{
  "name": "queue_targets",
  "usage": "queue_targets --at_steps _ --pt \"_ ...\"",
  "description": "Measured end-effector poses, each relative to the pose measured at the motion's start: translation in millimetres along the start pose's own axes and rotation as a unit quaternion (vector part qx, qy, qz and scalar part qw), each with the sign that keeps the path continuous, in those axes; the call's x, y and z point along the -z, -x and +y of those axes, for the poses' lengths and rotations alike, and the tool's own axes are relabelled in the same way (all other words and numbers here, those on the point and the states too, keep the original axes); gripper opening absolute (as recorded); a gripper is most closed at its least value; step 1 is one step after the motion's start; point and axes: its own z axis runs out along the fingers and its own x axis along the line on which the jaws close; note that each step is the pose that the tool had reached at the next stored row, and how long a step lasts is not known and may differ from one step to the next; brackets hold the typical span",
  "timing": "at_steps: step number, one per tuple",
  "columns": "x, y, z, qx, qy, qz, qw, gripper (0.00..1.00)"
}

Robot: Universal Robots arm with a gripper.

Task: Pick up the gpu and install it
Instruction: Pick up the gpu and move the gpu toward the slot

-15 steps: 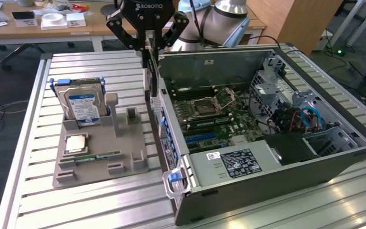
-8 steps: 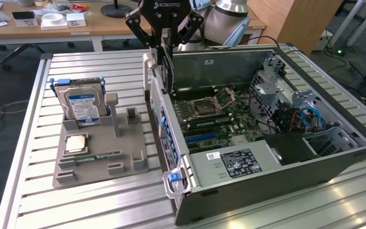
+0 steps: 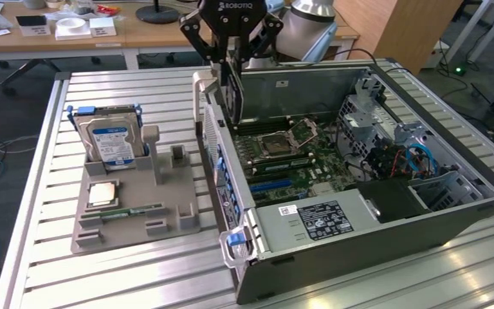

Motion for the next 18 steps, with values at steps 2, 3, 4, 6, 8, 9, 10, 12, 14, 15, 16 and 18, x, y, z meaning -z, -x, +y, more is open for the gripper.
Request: queue_targets --at_steps 2,3,4,6,8,9,10,12,14,15,16,18 --pt "-0.1 3.9 1.0 0.0 0.0 0.0001 1.0 0.26" --pt "-0.2 6.1 1.5 0.0 0.0 0.0001 1.0 0.26" --pt "-0.3 8.2 2.0 0.0 0.0001 0.0 1.0 0.26" --pt "-0.4 12.5 2.8 0.0 0.0001 0.0001 1.0 0.26" --pt "-0.6 17.1 3.6 0.001 0.0003 0.0001 1.0 0.26" --pt "-0.6 19.5 4.0 0.001 0.0003 0.0 1.0 0.26" --pt "-0.7 22.3 4.5 0.001 0.0004 0.0001 1.0 0.26" --pt "-0.9 28.0 5.4 0.001 0.0005 0.0001 1.0 0.26" --pt "-1.1 33.5 6.3 0.001 0.0006 0.0001 1.0 0.26" --pt "-1.1 36.0 6.7 0.001 0.0007 0.0001 1.0 0.26" --pt "-1.2 38.4 7.2 0.002 0.0007 0.0001 1.0 0.26" --pt "-1.4 43.5 8.2 0.002 0.0008 0.0001 1.0 0.26"
